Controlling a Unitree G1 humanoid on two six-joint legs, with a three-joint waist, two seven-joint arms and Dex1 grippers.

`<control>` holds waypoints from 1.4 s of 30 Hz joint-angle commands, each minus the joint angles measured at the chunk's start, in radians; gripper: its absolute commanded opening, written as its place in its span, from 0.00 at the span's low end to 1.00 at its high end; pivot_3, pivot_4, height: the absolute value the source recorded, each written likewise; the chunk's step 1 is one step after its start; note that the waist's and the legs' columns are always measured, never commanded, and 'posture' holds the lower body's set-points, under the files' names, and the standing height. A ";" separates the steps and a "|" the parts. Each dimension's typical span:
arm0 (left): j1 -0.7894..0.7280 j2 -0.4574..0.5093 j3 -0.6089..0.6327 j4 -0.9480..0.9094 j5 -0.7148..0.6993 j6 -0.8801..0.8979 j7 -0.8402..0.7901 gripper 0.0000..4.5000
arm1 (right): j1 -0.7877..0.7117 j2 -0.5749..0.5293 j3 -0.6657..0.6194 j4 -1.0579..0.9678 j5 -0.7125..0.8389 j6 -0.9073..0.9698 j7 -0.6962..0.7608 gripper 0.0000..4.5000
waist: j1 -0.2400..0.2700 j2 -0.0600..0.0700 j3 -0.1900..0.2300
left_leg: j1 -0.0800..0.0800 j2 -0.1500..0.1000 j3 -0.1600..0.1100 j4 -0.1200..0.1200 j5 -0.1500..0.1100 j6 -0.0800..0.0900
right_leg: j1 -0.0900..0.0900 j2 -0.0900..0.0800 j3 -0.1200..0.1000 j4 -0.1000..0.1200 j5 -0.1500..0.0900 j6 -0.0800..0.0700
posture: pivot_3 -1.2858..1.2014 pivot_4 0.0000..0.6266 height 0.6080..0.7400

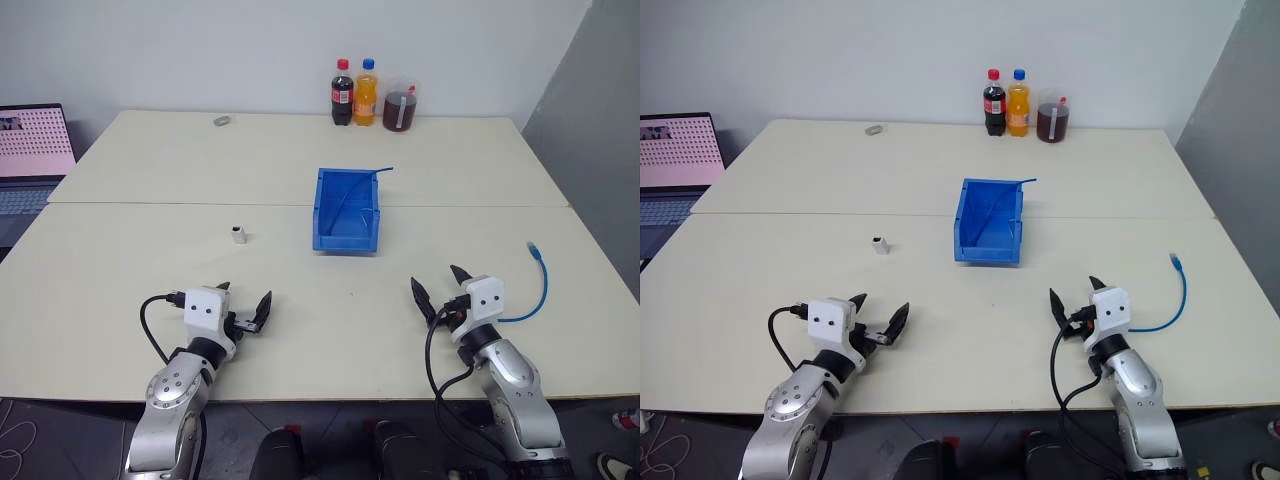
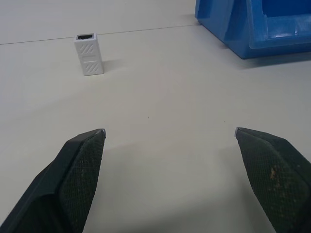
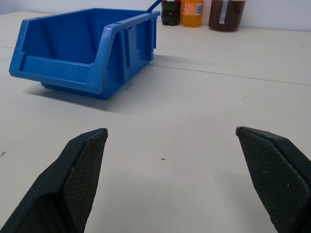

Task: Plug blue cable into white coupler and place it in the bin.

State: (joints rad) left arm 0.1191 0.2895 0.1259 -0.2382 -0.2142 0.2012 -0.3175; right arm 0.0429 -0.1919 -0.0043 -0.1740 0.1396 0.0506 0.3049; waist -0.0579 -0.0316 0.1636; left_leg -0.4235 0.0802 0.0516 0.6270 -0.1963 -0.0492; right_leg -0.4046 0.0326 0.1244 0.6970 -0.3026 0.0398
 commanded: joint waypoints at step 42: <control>-0.598 0.175 -0.455 -0.024 -0.163 0.311 -0.650 1.00 | -0.043 -0.173 -0.467 -0.351 0.175 0.688 -0.215 1.00 | -0.005 0.001 0.000 | -0.003 -0.002 -0.004 0.001 0.000 0.000 | 0.000 0.001 -0.002 0.000 0.000 0.001 | 0.52 0.24 1.00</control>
State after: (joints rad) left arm -0.4456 0.4591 -0.2878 -0.2610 -0.3979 0.5253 -0.9165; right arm 0.0498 -0.3294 -0.4074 -0.5208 0.2623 0.6406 0.0864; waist -0.0634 -0.0304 0.1633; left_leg -0.4260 0.0784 0.0476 0.6278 -0.1961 -0.0491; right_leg -0.4050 0.0337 0.1230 0.6970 -0.3022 0.0408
